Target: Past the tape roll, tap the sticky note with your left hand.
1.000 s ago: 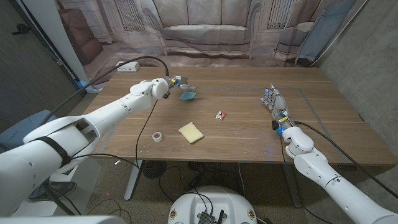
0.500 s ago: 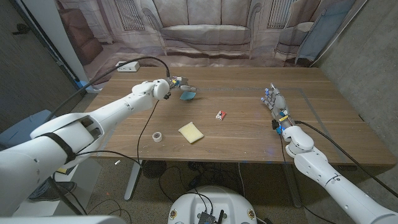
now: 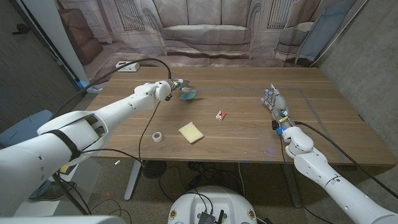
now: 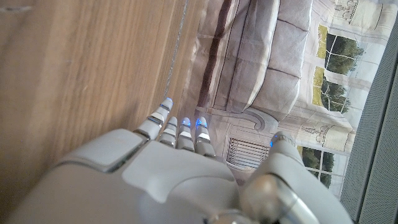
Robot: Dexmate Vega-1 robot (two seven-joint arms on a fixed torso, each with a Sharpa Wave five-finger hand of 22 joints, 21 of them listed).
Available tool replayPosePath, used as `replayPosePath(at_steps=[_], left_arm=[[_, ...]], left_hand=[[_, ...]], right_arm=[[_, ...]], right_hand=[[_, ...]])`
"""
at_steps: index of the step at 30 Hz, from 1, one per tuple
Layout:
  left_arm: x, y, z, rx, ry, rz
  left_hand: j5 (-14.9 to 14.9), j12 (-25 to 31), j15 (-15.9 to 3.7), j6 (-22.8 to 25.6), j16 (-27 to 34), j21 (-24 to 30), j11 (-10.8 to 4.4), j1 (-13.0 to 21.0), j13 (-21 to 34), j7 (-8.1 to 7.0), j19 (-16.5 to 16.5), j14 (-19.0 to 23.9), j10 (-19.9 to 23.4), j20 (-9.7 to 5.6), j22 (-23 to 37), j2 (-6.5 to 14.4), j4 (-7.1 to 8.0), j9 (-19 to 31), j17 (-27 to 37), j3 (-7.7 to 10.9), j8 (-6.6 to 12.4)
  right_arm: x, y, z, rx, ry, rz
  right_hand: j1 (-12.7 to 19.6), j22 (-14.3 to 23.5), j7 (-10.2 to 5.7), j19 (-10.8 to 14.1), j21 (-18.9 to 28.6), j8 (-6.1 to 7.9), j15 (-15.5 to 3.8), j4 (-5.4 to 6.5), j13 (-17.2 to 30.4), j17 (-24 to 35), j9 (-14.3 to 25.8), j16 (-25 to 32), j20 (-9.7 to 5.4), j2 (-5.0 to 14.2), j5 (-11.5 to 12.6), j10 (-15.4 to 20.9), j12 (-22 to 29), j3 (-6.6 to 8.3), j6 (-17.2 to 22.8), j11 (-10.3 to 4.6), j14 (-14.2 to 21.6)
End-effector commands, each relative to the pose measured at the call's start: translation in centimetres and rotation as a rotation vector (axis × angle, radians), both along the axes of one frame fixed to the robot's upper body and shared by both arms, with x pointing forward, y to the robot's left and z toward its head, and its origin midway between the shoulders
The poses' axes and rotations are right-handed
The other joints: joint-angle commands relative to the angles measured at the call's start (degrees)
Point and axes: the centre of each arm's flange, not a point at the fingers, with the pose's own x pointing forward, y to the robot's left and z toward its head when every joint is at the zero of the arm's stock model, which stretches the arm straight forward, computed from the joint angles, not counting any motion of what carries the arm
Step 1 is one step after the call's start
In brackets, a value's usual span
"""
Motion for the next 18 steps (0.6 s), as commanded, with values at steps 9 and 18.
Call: replayPosePath(at_steps=[9,18], left_arm=[[0.68,-0.3,-0.79,0.021,0.025,0.004],[0.57,-0.03,-0.85,0.021,0.028,0.009]], left_hand=[[0.4,0.0,0.09,0.0,0.0,0.0,-0.1,0.4,0.1,-0.78,-2.5,-0.6,-0.7,0.16,0.2,0.6,0.23,0.1,0.1,0.23,-0.02],[0.4,0.1,0.1,0.1,0.0,0.0,-0.1,0.5,0.1,-0.9,-2.6,-0.7,-0.8,0.21,0.2,0.7,0.21,0.1,0.1,0.29,0.05]], right_arm=[[-0.31,0.01,-0.26,0.007,-0.001,-0.009],[-0.42,0.01,-0.49,0.014,0.005,-0.011]], right_hand=[[-0.1,0.2,-0.06,0.2,0.3,-0.21,0.35,-0.28,0.1,0.3,0.3,0.3,0.12,0.3,0.2,0.5,-0.1,0.03,0.4,-0.14,0.2],[-0.1,0.2,-0.05,0.3,0.3,-0.22,0.26,-0.29,0.1,0.3,0.3,0.3,0.11,0.36,0.2,0.5,-0.1,0.03,0.4,-0.16,0.2]])
